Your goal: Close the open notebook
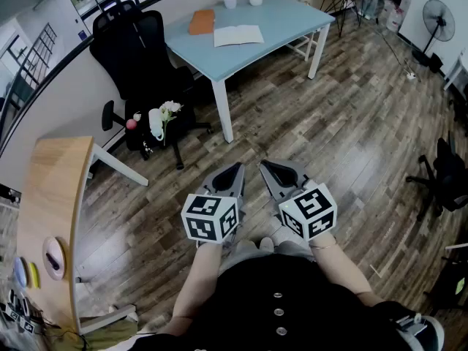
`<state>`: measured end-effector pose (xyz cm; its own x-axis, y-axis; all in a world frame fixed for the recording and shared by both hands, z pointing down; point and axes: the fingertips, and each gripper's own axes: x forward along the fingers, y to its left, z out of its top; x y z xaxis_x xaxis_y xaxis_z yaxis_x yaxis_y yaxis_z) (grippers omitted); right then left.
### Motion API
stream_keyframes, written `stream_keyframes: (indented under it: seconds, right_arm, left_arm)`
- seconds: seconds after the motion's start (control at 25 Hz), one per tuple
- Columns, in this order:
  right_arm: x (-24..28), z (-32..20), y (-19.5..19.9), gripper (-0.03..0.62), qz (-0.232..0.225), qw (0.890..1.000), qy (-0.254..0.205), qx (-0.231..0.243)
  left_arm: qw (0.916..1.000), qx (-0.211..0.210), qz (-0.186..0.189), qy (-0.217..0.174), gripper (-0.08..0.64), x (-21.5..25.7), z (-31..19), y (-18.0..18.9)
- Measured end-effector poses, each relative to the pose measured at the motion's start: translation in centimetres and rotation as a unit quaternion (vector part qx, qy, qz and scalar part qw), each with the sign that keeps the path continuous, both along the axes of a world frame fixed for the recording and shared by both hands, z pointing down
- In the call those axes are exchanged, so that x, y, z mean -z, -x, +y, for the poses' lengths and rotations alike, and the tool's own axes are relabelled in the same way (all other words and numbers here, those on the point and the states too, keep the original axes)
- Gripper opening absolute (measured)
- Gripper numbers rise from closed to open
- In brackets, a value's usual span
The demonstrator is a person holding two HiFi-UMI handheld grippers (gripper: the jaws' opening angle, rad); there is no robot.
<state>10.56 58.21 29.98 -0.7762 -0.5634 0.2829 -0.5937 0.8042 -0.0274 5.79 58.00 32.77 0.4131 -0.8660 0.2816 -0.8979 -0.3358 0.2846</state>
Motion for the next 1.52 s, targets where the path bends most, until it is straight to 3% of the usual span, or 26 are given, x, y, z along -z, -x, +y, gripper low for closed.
stream_keyframes:
  seconds: [0.52,0.64,0.8,0.92,1.0,1.12,1.52]
  right_arm:
    - [-0.5,-0.1,-0.7,0.000,0.003,1.000,-0.005,-0.014]
    - [-0.3,-0.1,-0.7,0.002,-0.019,1.000,-0.002,-0.009]
    - [0.0,-1.0,-1.7,0.005,-0.042,0.999,0.004,-0.018]
    - [-0.2,-1.8,-2.4,0.108,-0.041,0.999,0.005,-0.030]
    - [0.0,-2.3,-3.0,0.085,-0.047,0.998,0.001,-0.038]
    - [-0.2,-2.7,-3.5,0.133,-0.042,0.999,0.003,-0.031]
    - [-1.7,-3.5,-5.8,0.189,-0.027,0.999,0.017,-0.030]
  left_arm:
    - [0.9989,-0.035,-0.032,-0.003,0.014,-0.4,-0.3,-1.1]
    - [0.9985,-0.049,-0.018,-0.013,0.014,-0.1,-0.3,-1.6]
    - [0.9986,-0.032,-0.037,-0.018,0.015,0.0,-1.0,-1.1]
    - [0.9987,-0.023,-0.043,-0.013,0.018,-0.2,-1.6,-1.1]
    - [0.9989,-0.018,-0.042,-0.008,0.022,-0.4,-1.9,-1.3]
    - [0.9992,-0.014,-0.035,-0.009,0.141,-0.3,-2.4,-1.8]
    - [0.9996,0.003,-0.028,-0.006,0.169,-1.1,-2.6,-3.6]
